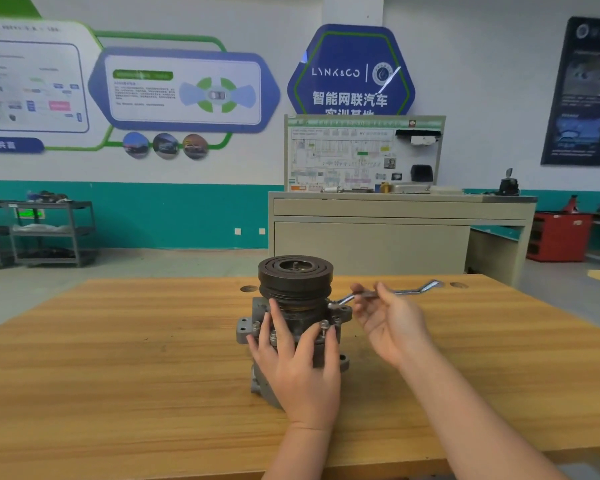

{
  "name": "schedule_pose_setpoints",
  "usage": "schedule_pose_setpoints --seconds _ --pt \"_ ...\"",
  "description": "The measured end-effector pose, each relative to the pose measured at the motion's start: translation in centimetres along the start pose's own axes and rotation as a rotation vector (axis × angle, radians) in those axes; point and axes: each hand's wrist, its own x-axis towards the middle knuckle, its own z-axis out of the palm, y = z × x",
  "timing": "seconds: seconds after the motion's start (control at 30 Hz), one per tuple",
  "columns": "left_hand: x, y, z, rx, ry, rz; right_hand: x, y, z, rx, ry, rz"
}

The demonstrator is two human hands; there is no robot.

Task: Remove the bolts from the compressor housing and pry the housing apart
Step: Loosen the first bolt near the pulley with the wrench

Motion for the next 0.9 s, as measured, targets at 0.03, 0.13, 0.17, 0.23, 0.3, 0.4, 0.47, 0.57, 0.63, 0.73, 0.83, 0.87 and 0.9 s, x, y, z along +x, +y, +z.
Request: schedule_pose_setpoints --seconds 0.03,0.13,0.17,0.23,0.3,0.4,0.47,0.57,0.63,0.73,0.83,0.87,0.9 --pt "0.0 0.1 0.0 -0.001 0.003 -0.003 -0.3 -0.4 0.0 -0.004 -0.042 -0.047" --pt "0.0 0.2 -0.1 0.021 0.004 -0.008 -1.5 -0.2 0.2 -0.125 -0.131 -0.195" --pt "0.0 0.2 -0.1 0.026 0.001 -0.009 -2.0 0.2 0.2 -0.195 -0.139 -0.261" --pt "0.0 0.2 -0.2 0.034 -0.005 -0.013 -2.7 1.0 0.2 -0.330 -0.155 -0.396" --pt "0.0 0.2 -0.2 0.041 -0.008 -0.012 -3.2 1.6 0.1 -0.440 -0.181 -0.510" --pt "0.0 0.1 -0.1 0.036 -0.005 -0.013 -3.7 2.3 -0.3 -0.579 -0.238 -0.664" --pt "0.0 0.1 -0.1 0.029 -0.011 -0.015 -4.1 2.6 -0.5 -0.739 -0.279 -0.802" --pt "0.1 0.2 -0.2 0.027 -0.017 -0.023 -4.4 3.4 -1.1 -0.975 -0.339 -1.037" --pt "0.2 0.3 -0.2 0.047 -0.013 -0.024 -4.6 4.3 -1.7 -1.142 -0.366 -1.198" --pt "0.3 0.2 -0.2 0.072 0.009 0.009 -4.5 5.5 -2.7 -1.299 -0.375 -1.406" --pt "0.2 0.4 -0.2 0.036 0.027 -0.018 -4.5 5.2 -2.3 -1.128 -0.346 -1.281" --pt "0.2 0.5 -0.3 0.020 0.022 -0.021 -4.6 4.9 -1.8 -1.004 -0.324 -1.167" --pt "0.1 0.5 -0.2 0.013 0.019 -0.021 -4.8 4.6 -1.2 -0.879 -0.281 -1.055"
